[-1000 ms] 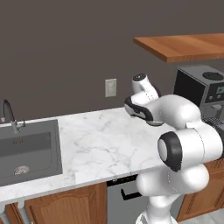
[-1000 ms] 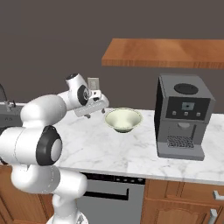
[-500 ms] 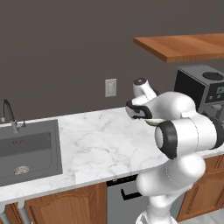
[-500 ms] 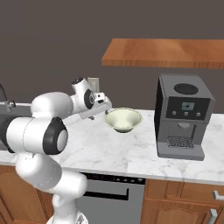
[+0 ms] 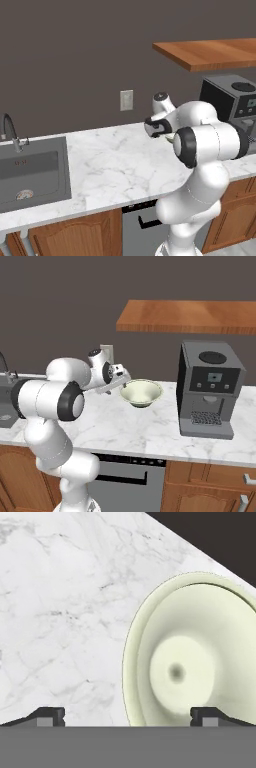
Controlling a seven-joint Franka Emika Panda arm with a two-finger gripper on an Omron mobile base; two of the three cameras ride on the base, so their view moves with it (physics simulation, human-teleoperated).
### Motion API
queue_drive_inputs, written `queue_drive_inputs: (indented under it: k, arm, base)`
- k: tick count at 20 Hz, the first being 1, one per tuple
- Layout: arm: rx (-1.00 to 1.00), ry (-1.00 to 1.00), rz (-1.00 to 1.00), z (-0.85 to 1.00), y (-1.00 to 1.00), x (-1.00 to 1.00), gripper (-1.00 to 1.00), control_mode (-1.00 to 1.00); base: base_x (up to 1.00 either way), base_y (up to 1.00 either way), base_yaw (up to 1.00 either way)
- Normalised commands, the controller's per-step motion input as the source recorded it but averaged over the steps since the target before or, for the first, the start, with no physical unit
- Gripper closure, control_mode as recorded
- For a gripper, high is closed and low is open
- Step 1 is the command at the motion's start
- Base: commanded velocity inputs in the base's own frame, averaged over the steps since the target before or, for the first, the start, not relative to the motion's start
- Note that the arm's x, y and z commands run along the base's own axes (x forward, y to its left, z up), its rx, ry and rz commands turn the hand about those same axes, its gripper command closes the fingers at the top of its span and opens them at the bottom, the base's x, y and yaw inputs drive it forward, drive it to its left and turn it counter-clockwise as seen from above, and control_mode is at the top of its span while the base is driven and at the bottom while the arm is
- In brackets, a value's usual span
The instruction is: Place the two vegetables and bowl onto the tray for setting up a vegetable dip station.
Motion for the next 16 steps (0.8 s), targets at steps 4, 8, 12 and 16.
queue_drive_inputs:
  k: [4,8,12,16]
  arm:
    - [-0.02,0.0,0.06,-0.23,-0.04,0.3,-1.0,-1.0]
    - [-0.02,0.0,0.04,-0.22,-0.03,0.31,-1.0,-1.0]
    - [-0.02,0.0,0.01,-0.21,-0.01,0.28,-1.0,-1.0]
    - [-0.01,0.0,0.0,-0.22,0.0,0.19,-1.0,-1.0]
  base:
    - [0.0,0.0,0.0]
    - [0.0,0.0,0.0]
    - [0.0,0.0,0.0]
    - [0.0,0.0,0.0]
